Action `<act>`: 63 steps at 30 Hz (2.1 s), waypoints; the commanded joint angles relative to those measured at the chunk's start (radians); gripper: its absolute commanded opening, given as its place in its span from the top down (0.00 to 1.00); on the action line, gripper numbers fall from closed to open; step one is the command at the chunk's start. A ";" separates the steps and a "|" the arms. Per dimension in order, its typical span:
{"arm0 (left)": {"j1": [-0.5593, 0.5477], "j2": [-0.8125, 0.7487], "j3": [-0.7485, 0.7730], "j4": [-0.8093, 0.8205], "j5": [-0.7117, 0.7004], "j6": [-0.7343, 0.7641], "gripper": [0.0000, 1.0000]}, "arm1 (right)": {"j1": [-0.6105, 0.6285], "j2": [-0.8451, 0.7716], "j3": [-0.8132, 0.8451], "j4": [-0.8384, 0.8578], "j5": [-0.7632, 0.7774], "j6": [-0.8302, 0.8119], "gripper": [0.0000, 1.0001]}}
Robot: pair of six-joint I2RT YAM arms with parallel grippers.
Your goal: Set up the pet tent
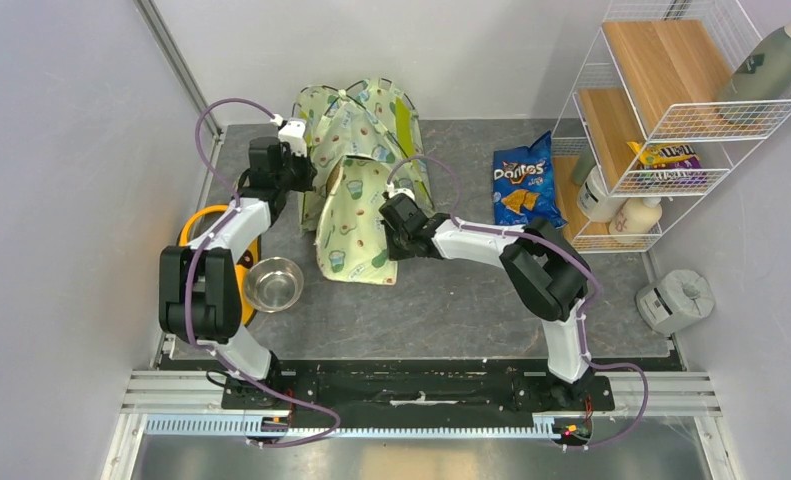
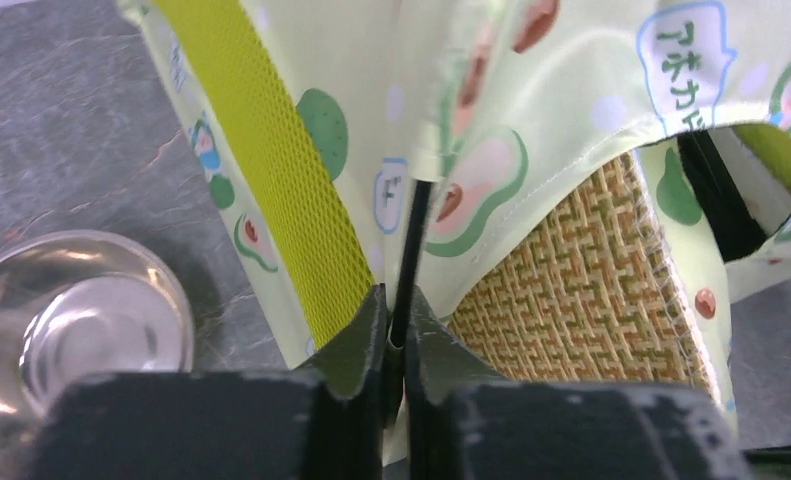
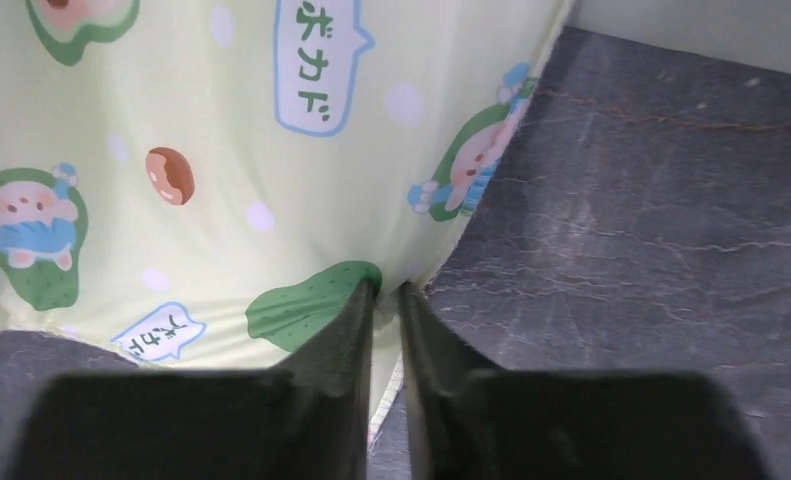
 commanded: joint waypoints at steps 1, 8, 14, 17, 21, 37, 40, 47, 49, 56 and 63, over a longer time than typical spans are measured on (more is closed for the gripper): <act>-0.022 -0.076 -0.023 0.003 0.120 -0.089 0.97 | 0.003 -0.068 -0.024 -0.020 0.110 -0.035 0.89; -0.102 -0.220 -0.081 -0.143 0.074 -0.023 0.98 | -0.052 -0.195 -0.041 -0.190 0.009 -0.247 1.00; -0.221 -0.346 -0.191 -0.194 -0.064 0.005 0.98 | -0.122 -0.298 -0.027 -0.350 -0.020 -0.380 1.00; -0.255 -0.380 -0.236 -0.220 -0.065 -0.026 0.98 | -0.129 -0.313 -0.016 -0.348 0.002 -0.399 1.00; -0.337 -0.399 -0.273 -0.230 -0.134 -0.026 0.98 | -0.129 -0.284 0.000 -0.266 0.045 -0.365 1.00; -0.374 -0.368 -0.249 -0.279 -0.279 -0.156 0.98 | -0.127 -0.515 -0.205 -0.317 0.036 -0.059 0.11; -0.387 -0.361 -0.259 -0.264 -0.312 -0.157 0.98 | -0.096 -0.522 -0.316 -0.274 0.009 0.014 0.03; -0.419 -0.375 -0.306 -0.242 -0.383 -0.101 0.98 | 0.094 -0.338 -0.383 -0.093 0.326 0.003 0.04; -0.424 -0.380 -0.312 -0.245 -0.390 -0.089 0.98 | 0.109 -0.280 -0.372 -0.084 0.394 0.027 0.11; -0.433 -0.391 -0.309 -0.263 -0.369 -0.081 0.98 | 0.132 -0.157 -0.352 -0.114 0.435 0.103 0.48; -0.445 -0.393 -0.306 -0.280 -0.375 -0.073 0.98 | 0.132 -0.193 -0.366 -0.111 0.416 0.117 1.00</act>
